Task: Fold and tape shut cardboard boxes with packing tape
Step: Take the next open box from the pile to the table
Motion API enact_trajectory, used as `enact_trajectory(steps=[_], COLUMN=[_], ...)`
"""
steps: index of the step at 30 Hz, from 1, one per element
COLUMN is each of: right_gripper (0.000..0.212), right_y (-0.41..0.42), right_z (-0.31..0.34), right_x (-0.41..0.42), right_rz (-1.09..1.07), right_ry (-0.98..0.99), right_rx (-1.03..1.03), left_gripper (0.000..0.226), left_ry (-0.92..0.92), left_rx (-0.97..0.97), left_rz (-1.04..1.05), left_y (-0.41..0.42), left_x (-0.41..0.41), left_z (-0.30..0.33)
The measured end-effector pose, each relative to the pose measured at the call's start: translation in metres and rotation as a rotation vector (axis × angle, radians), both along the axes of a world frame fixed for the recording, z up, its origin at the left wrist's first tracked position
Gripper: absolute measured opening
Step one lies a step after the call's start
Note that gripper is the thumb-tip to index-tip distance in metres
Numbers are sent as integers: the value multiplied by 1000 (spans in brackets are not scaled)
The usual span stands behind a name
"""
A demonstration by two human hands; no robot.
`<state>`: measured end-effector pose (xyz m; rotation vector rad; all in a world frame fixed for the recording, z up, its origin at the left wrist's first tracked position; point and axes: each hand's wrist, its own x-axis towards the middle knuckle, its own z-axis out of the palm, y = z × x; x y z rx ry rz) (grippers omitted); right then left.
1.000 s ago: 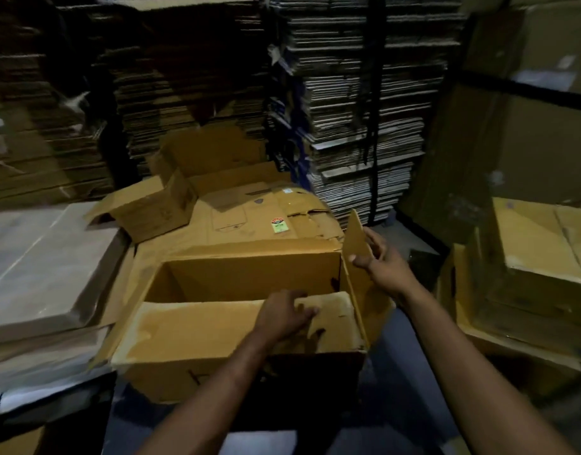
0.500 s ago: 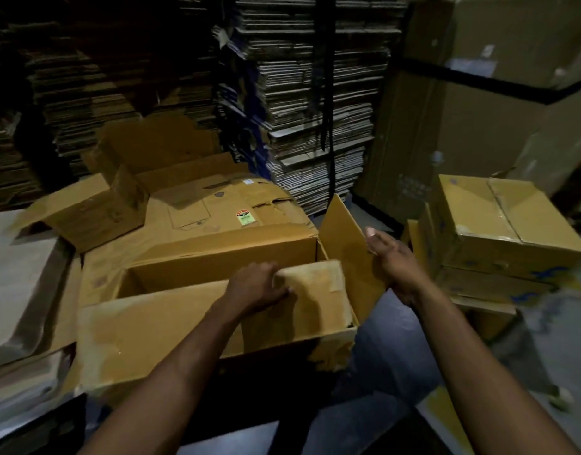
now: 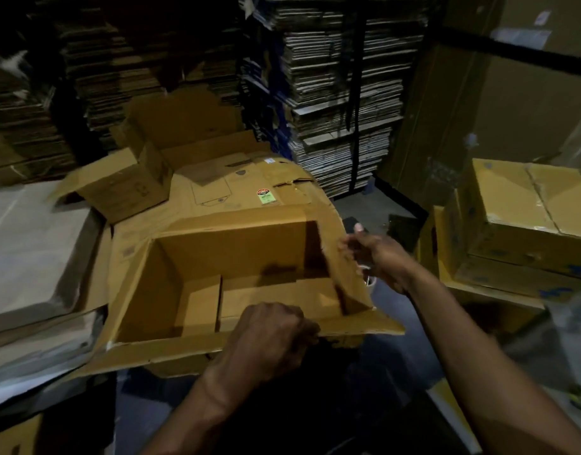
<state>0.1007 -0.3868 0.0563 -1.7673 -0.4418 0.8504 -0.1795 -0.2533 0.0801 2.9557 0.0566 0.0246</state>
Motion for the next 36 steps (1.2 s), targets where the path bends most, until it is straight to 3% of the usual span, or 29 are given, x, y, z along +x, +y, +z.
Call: enact_trajectory(steps=[5, 8, 13, 16, 19, 23, 25, 29, 31, 33, 34, 36], right_gripper=[59, 59, 52, 63, 70, 41, 39, 40, 38, 33, 37, 79], right_y=[-2, -15, -37, -31, -6, 35, 56, 101, 119, 133, 138, 149], right_z=[-15, -25, -21, 11, 45, 71, 81, 96, 100, 98, 95, 82], right_x=[-13, -18, -19, -35, -69, -124, -148, -205, -238, -273, -290, -320], right_rz=[256, 280, 275, 398, 597, 1067, 1248, 1422, 1459, 1494, 1502, 1488], right_ry=[-60, -101, -98, -170, -226, -356, -394, -596, -601, -622, -693, -863], right_rx=[-234, -208, -141, -125, -93, -124, -165, -183, -136, -112, -124, -149], left_gripper=[26, 33, 56, 74, 63, 47, 42, 41, 38, 26, 22, 24], left_ry=[-24, 34, 134, 184, 0, -80, -163, -252, -420, -698, -819, -922], left_rx=[-97, -232, -208, -413, -476, -264, -251, -255, -352, -442, -440, -426], left_rz=[-46, -44, 19, 123, 304, 635, 788, 928, 959, 1037, 1100, 1259], left_y=[-12, -23, -48, -50, -30, 22, 44, 67, 75, 88, 99, 125], left_x=[-14, -17, -23, -35, -63, -116, -150, -217, -243, -264, -274, -292], left_z=[10, 11, 12, 19, 34, 51, 54, 43, 31, 16, 4, -33])
